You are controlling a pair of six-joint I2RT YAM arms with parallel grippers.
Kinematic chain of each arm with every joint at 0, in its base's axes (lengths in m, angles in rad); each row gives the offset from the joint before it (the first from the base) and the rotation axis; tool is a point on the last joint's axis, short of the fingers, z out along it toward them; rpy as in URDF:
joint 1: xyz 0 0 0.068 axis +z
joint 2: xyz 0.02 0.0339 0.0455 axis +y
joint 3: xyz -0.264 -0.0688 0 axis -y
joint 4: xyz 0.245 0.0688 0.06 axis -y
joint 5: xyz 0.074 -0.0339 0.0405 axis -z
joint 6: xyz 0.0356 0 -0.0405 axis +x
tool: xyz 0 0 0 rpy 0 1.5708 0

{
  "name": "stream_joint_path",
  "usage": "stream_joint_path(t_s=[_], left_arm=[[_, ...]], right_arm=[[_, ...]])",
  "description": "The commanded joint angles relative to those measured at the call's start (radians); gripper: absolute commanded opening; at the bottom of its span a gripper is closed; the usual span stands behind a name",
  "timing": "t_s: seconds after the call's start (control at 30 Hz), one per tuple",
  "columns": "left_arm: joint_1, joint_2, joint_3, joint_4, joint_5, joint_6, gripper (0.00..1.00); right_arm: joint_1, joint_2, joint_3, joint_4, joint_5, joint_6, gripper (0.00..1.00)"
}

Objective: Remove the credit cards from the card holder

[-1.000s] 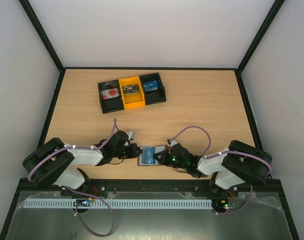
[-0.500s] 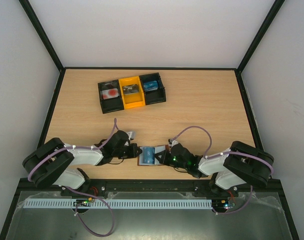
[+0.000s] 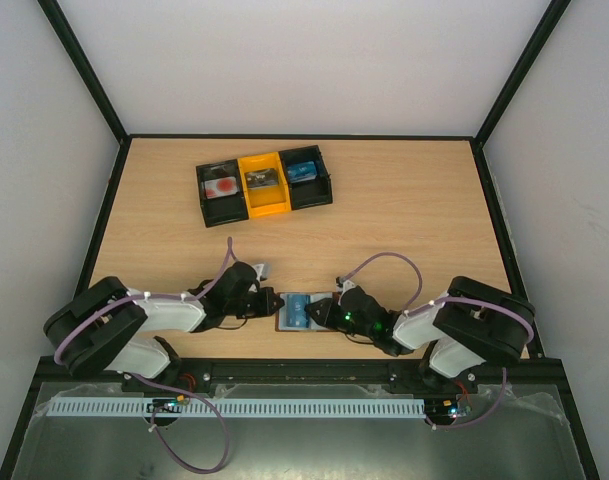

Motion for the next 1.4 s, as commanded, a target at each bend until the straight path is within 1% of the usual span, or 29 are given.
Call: stream_joint_path(t_s=[0.0,0.1,0.17,0.2,0.37,0.43,0.6,0.87,1.03,1.13,1.2,1.27,1.37], left_arm=[[-0.003,0.014,-0.043,-0.116,-0.037,0.000,0.02],[-0.003,0.006,-0.045,-0.117,-0.037,-0.001,0.02],[-0.003,-0.002,-0.052,-0.120,-0.046,-0.004,0.02],[-0.003,-0.004,-0.056,-0.121,-0.050,-0.006,0.02],[-0.002,-0.020,-0.077,-0.098,-0.041,0.009,0.02],[-0.003,-0.035,-0.077,-0.102,-0.046,0.009,0.02],[-0.003,-0.042,-0.050,-0.162,-0.073,0.030,0.02],[-0.002,-0.045,-0.050,-0.160,-0.068,0.013,0.02],[-0.003,-0.045,-0.031,-0.161,-0.041,0.002,0.03],[-0.002,-0.063,-0.019,-0.160,-0.011,-0.007,0.04],[-0.003,-0.085,-0.013,-0.176,-0.011,-0.015,0.07],[-0.002,-0.103,0.005,-0.199,-0.012,-0.019,0.12],[-0.003,-0.134,0.034,-0.229,-0.002,-0.022,0.28]], right_arm=[[-0.009,0.082,-0.014,0.108,-0.026,0.032,0.21],[-0.009,0.124,-0.035,0.206,-0.048,0.067,0.13],[-0.009,0.145,-0.042,0.228,-0.047,0.074,0.04],[-0.009,0.153,-0.046,0.235,-0.046,0.077,0.02],[-0.009,0.148,-0.099,0.309,-0.047,0.100,0.02],[-0.010,0.130,-0.120,0.310,-0.044,0.100,0.02],[-0.009,0.069,-0.131,0.212,-0.020,0.058,0.02],[-0.009,0.000,-0.125,0.145,-0.002,0.040,0.02],[-0.009,-0.110,-0.134,0.002,0.063,0.019,0.02],[-0.009,-0.216,-0.132,-0.105,0.093,0.000,0.02],[-0.010,-0.288,-0.126,-0.181,0.113,-0.017,0.02],[-0.010,-0.358,-0.115,-0.256,0.131,-0.035,0.02],[-0.009,-0.454,-0.100,-0.339,0.146,-0.059,0.02]])
